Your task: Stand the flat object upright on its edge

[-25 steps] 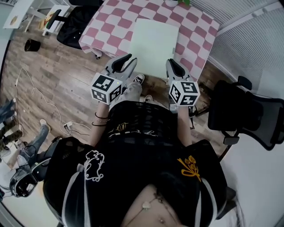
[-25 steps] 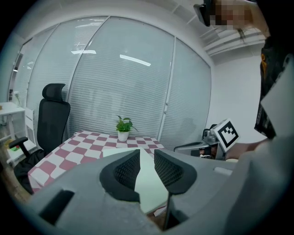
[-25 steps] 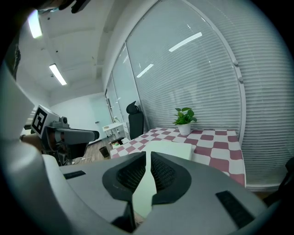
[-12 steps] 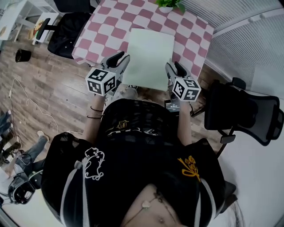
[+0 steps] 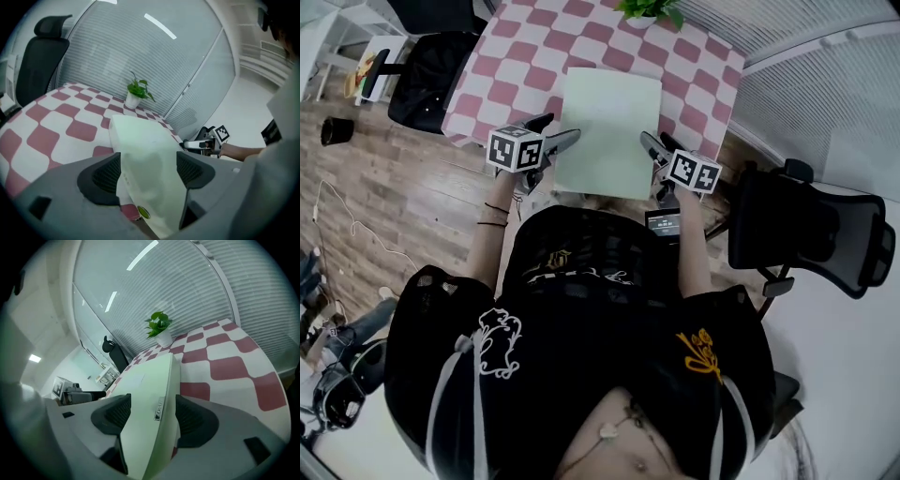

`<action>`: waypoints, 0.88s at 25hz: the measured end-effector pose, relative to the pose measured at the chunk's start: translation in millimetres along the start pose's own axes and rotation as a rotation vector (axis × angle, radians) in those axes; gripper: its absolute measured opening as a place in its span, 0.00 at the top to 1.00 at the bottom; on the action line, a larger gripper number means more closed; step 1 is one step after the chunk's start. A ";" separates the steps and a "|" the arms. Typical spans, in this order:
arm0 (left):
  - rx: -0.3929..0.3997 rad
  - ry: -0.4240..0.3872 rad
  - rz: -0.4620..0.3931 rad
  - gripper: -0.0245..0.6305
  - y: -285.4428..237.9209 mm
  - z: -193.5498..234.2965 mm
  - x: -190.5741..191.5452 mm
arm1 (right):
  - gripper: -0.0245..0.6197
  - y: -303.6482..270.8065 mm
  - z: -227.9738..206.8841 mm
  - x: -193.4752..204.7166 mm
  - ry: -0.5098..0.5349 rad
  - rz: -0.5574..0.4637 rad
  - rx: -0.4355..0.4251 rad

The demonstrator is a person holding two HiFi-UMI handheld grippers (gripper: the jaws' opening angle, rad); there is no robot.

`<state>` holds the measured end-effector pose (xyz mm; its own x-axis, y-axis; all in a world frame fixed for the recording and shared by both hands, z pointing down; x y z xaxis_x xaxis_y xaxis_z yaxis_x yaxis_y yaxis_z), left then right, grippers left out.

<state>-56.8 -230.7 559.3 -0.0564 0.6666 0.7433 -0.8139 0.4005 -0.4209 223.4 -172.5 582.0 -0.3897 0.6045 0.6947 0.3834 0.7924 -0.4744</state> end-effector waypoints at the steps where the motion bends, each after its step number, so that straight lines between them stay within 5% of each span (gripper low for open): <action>1: 0.017 0.036 0.014 0.39 -4.1 3.1 2.6 | 0.56 -2.4 -1.5 0.5 -0.025 0.003 -0.003; 6: 0.062 0.176 0.053 0.35 -21.8 17.5 11.2 | 0.54 -14.1 -5.3 8.4 -0.067 0.070 -0.006; 11: 0.063 0.155 0.147 0.35 -35.8 27.3 27.4 | 0.54 -19.2 -7.9 15.2 -0.113 0.090 -0.014; 16: 0.130 0.221 0.144 0.35 -43.3 31.2 33.8 | 0.54 -20.0 -9.2 16.2 -0.114 0.096 -0.021; 22: 0.097 0.153 0.153 0.35 -40.5 25.7 30.9 | 0.54 -17.5 -5.0 12.7 -0.038 0.119 0.019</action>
<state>-40.4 -242.4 612.7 -0.1006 0.8055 0.5840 -0.8549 0.2303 -0.4648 216.0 -179.1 601.8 -0.3737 0.6965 0.6125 0.4127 0.7163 -0.5627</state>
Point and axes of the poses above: the fingertips, and each gripper's own axes: y backward along the fingers, z to its left, x out of its underside, the point moved 6 cm from there along y, backward along the fingers, and after that the axes turned 9 degrees about -z, right-handed, at the moved point
